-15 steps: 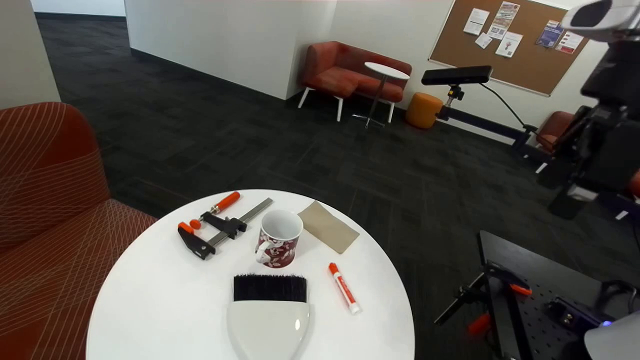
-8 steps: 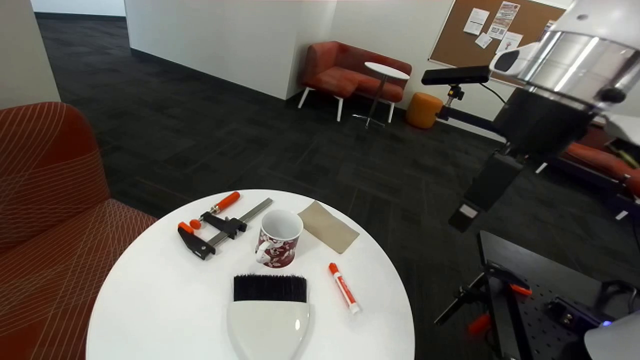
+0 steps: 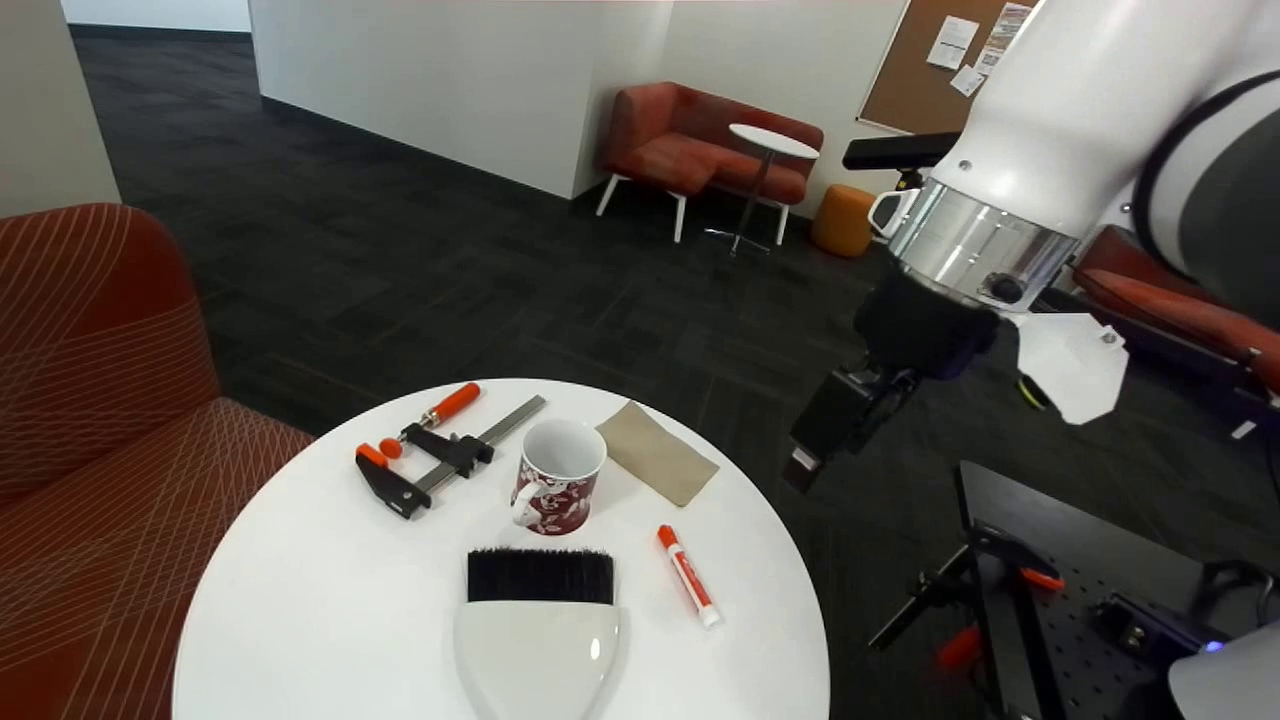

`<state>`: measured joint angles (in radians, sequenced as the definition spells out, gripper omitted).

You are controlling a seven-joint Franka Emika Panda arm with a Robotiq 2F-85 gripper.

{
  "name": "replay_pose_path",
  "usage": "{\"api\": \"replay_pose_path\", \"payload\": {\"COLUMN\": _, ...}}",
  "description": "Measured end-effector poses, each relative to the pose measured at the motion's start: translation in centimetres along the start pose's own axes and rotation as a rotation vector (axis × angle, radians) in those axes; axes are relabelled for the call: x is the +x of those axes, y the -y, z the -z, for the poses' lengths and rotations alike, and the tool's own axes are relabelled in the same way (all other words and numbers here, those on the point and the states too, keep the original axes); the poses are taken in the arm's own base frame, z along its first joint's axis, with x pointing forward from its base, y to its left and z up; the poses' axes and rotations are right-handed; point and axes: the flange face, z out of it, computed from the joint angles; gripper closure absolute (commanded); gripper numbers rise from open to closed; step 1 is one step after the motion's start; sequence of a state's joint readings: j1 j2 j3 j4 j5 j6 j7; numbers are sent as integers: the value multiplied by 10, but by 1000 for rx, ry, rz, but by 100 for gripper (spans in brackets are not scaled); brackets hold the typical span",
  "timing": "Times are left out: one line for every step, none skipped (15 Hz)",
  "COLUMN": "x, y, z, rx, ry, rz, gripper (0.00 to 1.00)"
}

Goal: Place the red marker inside the maroon mug, take the marker out of the mug then move the mug to the left

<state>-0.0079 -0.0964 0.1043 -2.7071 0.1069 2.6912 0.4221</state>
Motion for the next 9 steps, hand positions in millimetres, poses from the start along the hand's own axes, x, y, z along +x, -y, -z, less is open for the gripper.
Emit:
{"api": "replay_pose_path", "payload": {"x": 1, "y": 0, "z": -6, "rx": -5, "ry": 9, "rz": -2, "gripper": 0}}
{"api": "replay_pose_path", "payload": {"x": 1, "y": 0, "z": -8, "rx": -7, "ry": 14, "rz": -1, "gripper": 0}}
{"api": "replay_pose_path", "payload": {"x": 1, "y": 0, "z": -8, "rx": -7, "ry": 12, "rz": 0, "gripper": 0}}
{"api": "replay_pose_path", "payload": {"x": 1, "y": 1, "z": -6, "rx": -6, "ry": 10, "rz": 1, "gripper": 0}}
{"api": "replay_pose_path", "payload": {"x": 1, "y": 1, "z": -6, "rx": -5, "ry": 9, "rz": 1, "gripper": 0}}
{"api": "replay_pose_path", "payload": {"x": 1, "y": 1, "z": -6, "rx": -5, "ry": 8, "rz": 1, "gripper": 0}}
{"api": "replay_pose_path", "payload": {"x": 1, "y": 1, "z": -6, "rx": -5, "ry": 8, "rz": 1, "gripper": 0}}
{"api": "replay_pose_path", "payload": {"x": 1, "y": 1, "z": -6, "rx": -5, "ry": 9, "rz": 2, "gripper": 0}}
{"api": "replay_pose_path", "payload": {"x": 1, "y": 1, "z": -7, "rx": -6, "ry": 11, "rz": 2, "gripper": 0}}
